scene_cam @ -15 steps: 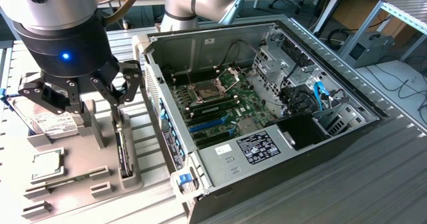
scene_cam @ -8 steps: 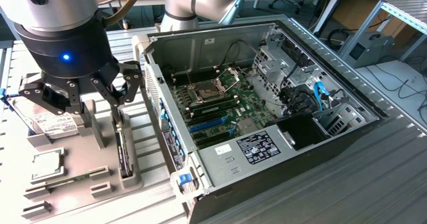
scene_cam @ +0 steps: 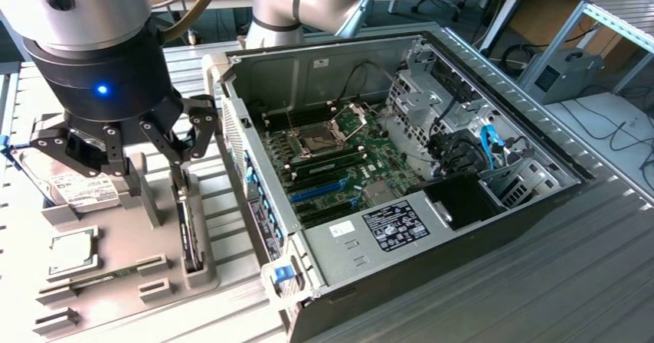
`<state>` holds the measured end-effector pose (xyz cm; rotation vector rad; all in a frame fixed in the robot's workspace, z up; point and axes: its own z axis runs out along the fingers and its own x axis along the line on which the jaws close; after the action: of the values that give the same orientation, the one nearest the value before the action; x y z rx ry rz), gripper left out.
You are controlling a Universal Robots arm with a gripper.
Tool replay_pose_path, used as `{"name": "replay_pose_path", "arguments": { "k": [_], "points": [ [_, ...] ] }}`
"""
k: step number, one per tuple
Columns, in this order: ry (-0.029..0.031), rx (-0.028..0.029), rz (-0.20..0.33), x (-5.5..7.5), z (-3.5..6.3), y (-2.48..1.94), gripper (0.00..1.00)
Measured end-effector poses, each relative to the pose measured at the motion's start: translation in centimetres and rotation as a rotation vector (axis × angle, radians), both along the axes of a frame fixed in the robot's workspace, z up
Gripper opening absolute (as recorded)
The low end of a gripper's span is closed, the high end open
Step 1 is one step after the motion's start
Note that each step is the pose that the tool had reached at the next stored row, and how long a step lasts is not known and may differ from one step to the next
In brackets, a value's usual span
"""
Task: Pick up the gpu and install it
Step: 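Pick up the gpu and move the gpu toward the slot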
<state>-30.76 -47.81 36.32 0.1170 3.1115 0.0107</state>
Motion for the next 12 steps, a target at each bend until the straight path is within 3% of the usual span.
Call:
{"name": "replay_pose_path", "arguments": {
  "k": [12],
  "points": [
    [0.0, 0.0, 0.0, 0.0, -0.23, 0.0, 0.48]
  ]
}}
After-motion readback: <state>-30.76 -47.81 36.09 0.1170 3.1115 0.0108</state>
